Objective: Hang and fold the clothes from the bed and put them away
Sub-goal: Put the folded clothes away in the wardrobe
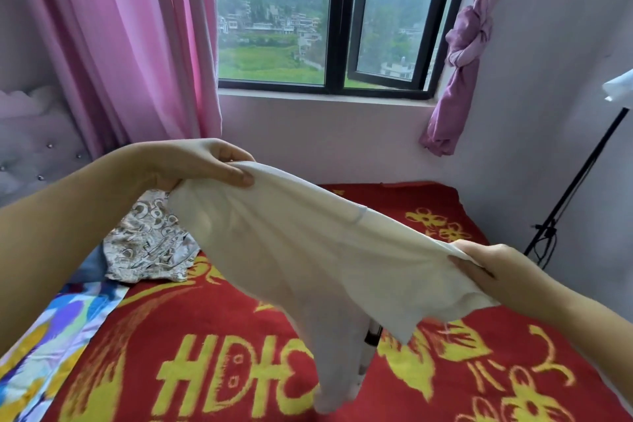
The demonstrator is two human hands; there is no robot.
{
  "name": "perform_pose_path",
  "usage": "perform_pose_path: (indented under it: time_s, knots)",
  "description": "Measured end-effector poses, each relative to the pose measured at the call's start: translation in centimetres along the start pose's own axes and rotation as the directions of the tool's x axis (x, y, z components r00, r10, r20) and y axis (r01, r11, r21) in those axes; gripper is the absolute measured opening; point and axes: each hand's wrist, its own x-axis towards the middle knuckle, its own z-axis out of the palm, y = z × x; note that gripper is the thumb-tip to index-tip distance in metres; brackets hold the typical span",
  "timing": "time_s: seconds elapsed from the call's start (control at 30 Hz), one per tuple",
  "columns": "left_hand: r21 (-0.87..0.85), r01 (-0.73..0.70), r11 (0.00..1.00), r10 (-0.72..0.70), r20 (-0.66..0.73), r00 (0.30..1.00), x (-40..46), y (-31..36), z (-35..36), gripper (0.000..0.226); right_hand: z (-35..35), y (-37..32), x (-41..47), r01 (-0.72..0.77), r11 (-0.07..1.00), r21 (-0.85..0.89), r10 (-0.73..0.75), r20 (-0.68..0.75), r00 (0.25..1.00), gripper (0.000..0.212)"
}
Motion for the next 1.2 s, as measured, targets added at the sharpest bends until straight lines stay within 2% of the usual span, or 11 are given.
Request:
perform_pose_path:
  time_s: [0.17,0.27,0.33,0.43,0.53,0.67,0.8,0.93,1.0,1.1,1.2]
  knots:
    - [0.078,0.142,0.987,-0.146,0.062,0.987,2.0,0.4,-2.8,0.039,-2.9,2.7,4.0,-0.135,0.986,0.094,0.120,0.151,0.981,0.018]
    - [0.276,0.286,0.918,-0.250,-0.158,0.955,6.7,-0.3,-2.4,0.019,-1.1,4.7,8.7,-0.261,0.965,-0.029,0.263,0.104,0.959,0.025]
    - [0.455,0.319,0.831,-0.113,-0.424,0.899,10.5,-0.7,-2.1,0.010,0.7,5.1,12.2,-0.326,0.940,-0.105,0.332,0.057,0.941,0.024]
    - [0.537,0.311,0.784,0.177,-0.674,0.717,13.7,0.1,-2.5,0.014,1.3,5.0,16.5,-0.400,0.914,-0.070,0.387,-0.144,0.911,0.021]
    - [0.558,0.163,0.814,0.398,-0.739,0.544,13.2,2.3,-3.9,0.022,-0.6,4.6,19.1,-0.384,0.923,-0.005,0.352,-0.390,0.851,0.020]
    - [0.695,-0.018,0.719,0.650,-0.664,0.370,9.9,5.1,-3.9,0.019,-3.0,4.5,19.4,-0.261,0.964,0.057,0.247,-0.565,0.787,0.026]
    - [0.720,-0.168,0.673,0.695,-0.538,0.477,7.0,2.4,0.6,0.018,-1.5,6.1,16.8,-0.231,0.973,0.023,0.214,-0.476,0.853,0.026]
    - [0.801,-0.264,0.537,0.660,-0.204,0.723,6.1,-7.9,9.5,0.033,5.5,9.5,13.4,-0.238,0.971,-0.002,0.233,-0.200,0.952,0.029]
    - [0.848,-0.242,0.471,0.534,-0.056,0.844,6.1,-15.5,15.1,0.024,11.4,10.8,11.7,-0.281,0.959,0.032,0.283,-0.095,0.954,0.040]
    - [0.824,-0.148,0.546,0.189,0.051,0.981,4.8,-27.1,25.0,0.047,21.9,13.2,6.9,-0.416,0.909,0.032,0.413,0.080,0.907,0.054]
    - [0.796,-0.025,0.605,-0.089,0.100,0.991,4.8,-35.3,32.3,0.059,30.1,16.5,2.0,-0.535,0.845,-0.013,0.516,0.279,0.810,0.060]
